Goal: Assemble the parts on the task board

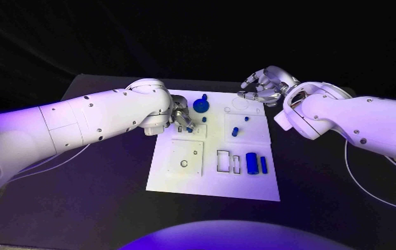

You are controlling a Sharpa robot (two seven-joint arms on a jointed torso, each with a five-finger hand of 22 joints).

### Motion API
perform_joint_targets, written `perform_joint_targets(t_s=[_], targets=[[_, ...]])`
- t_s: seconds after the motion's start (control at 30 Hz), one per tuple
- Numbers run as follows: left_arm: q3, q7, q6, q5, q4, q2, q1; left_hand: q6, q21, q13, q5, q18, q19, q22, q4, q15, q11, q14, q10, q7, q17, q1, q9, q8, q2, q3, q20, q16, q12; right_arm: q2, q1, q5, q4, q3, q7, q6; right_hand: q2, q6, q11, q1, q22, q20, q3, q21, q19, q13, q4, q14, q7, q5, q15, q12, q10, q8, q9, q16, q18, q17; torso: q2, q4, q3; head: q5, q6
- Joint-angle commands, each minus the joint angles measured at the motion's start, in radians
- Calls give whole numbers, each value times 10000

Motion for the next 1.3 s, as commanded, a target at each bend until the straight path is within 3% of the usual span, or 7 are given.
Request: perform_joint_targets(t_s=[0.03, 0.87, 1.13, 1.3], targets=[[-14, 41, 188, -77, 29, 19, -18, 68, 35, -8, 45, -202, 93, 415, -2247, -71, 1, 1057, 50, -82, 2635, 14, 6, 24, 68, 2225, -8, 36, 14, 8, -9, -121, 4, 0, 16, 114, -38, -7, -35, -89, -13, -63, 73, -48, -12, 140, -12, 952, -33, 53, -61, -28, -15, 57, -13, -58, 195, 2339, 1, 2, 9, 9, 3], [-29, -62, 433, -438, 29, 21, -39, 83, 49, 21, 21, -208, 110, 433, -2278, -76, -5, 1057, 72, -89, 2635, 25, 4, 10, 61, 2251, -16, 36, 16, -10, -11, -121, 5, 0, 10, 110, -38, -7, -35, -89, -13, -63, 73, -48, -12, 140, -12, 952, -33, 53, -61, -28, -15, 57, -13, -58, 195, 2339, 17, -4, -8, 12, -41], [-29, -30, 449, -421, 62, 42, -38, 93, 52, 39, 26, -209, 113, 437, -2285, -78, -5, 1057, 84, -90, 2635, 23, 5, 10, 53, 2252, -17, 36, 23, -11, -12, -121, 9, 0, 8, 107, -43, -9, -40, -143, -18, -65, 100, -66, -15, 131, -19, 951, -38, 74, -64, -34, -17, 79, -17, -60, 198, 2335, 8, -3, 2, 6, -76], [-29, -10, 414, -331, 37, 80, -37, 103, 39, -5, -172, -213, 116, 445, -2229, -74, 2, 1057, 104, -82, 2635, -91, -23, -70, 52, 2229, -20, 36, -25, -15, -12, -121, 12, 0, 7, 105, -43, -9, -40, -143, -18, -65, 100, -66, -15, 131, -19, 951, -38, 74, -64, -34, -17, 79, -17, -60, 198, 2335, 5, -9, 4, -1, -82]])
